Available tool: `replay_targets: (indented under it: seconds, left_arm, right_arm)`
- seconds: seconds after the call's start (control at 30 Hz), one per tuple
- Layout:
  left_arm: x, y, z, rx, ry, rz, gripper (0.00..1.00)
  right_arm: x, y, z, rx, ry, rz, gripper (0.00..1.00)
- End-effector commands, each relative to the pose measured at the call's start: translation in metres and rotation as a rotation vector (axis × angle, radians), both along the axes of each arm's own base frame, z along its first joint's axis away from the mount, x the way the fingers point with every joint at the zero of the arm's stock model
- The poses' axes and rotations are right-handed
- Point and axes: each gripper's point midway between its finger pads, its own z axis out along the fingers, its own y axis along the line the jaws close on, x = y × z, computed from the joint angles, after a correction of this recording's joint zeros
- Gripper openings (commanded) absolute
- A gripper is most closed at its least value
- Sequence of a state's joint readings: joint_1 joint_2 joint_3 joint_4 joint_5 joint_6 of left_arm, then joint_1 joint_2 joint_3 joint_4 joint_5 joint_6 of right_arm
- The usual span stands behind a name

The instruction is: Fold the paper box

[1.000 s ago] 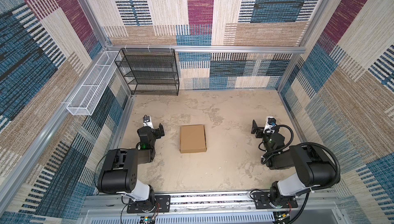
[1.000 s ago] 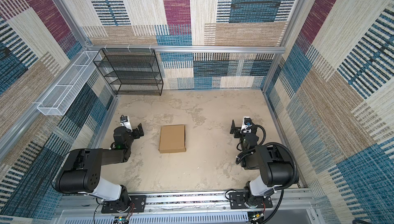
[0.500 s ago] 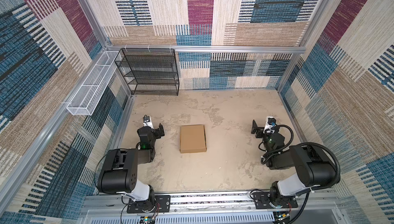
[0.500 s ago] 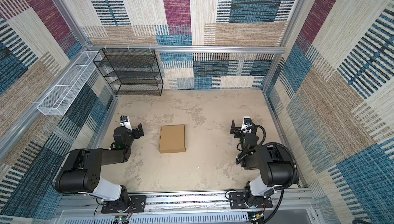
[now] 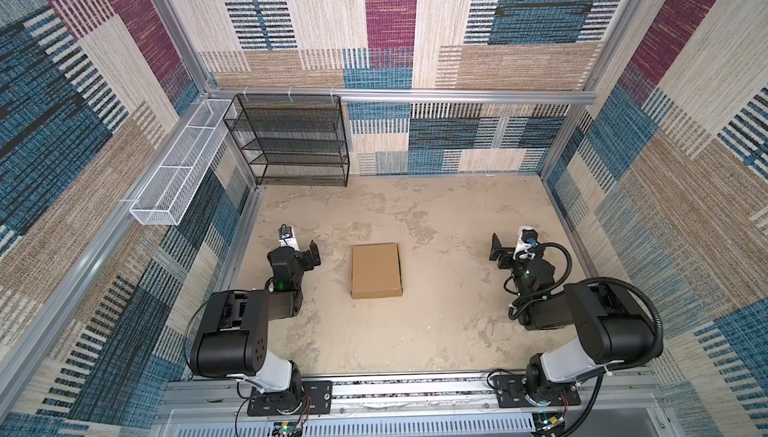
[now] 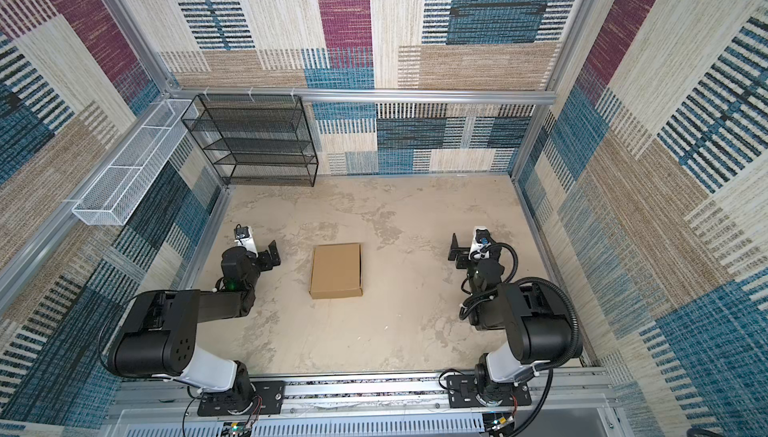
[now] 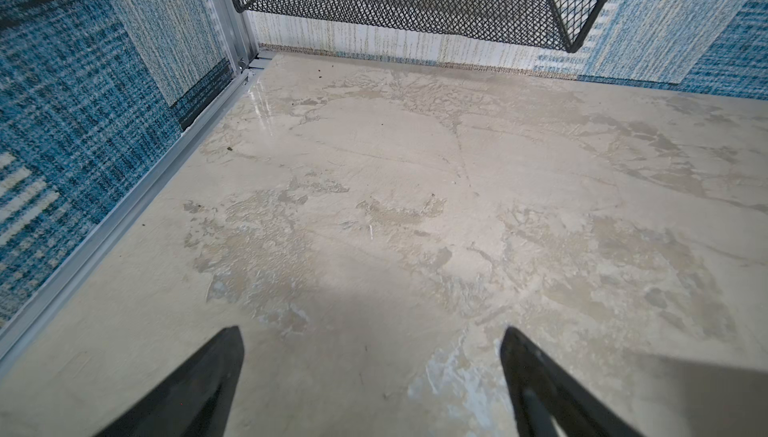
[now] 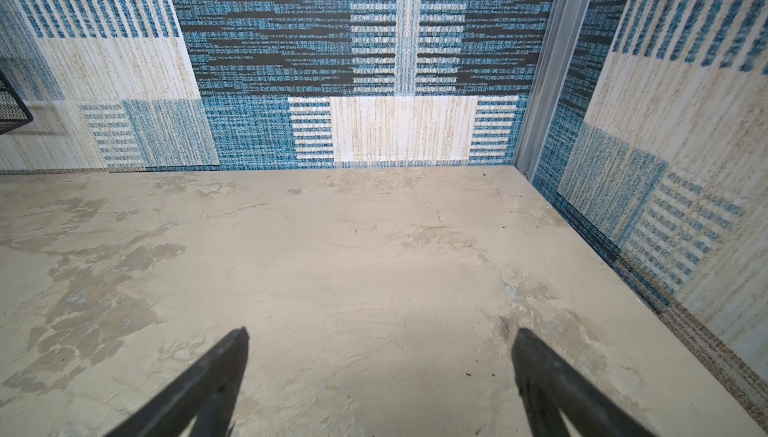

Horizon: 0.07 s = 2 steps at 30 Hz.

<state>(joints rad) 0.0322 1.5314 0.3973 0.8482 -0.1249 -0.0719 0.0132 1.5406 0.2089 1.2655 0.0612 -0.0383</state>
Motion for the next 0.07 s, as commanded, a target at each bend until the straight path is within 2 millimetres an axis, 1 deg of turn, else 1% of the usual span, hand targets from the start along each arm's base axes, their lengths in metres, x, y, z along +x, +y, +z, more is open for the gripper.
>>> replay_targets:
  seconds: [0.0, 0.03]
  left_arm:
    - [0.0017, -0.0011, 0.002, 0.02, -0.002, -0.015, 0.99]
    - [0.0015, -0.0006, 0.0019, 0.02, -0.001, -0.014, 0.99]
  right_arm:
    - [0.0007, 0.0018, 0.0069, 0.015, -0.027, 0.01, 1.0]
    - [0.0, 0.0016, 0.0072, 0.015, -0.029, 0.01, 1.0]
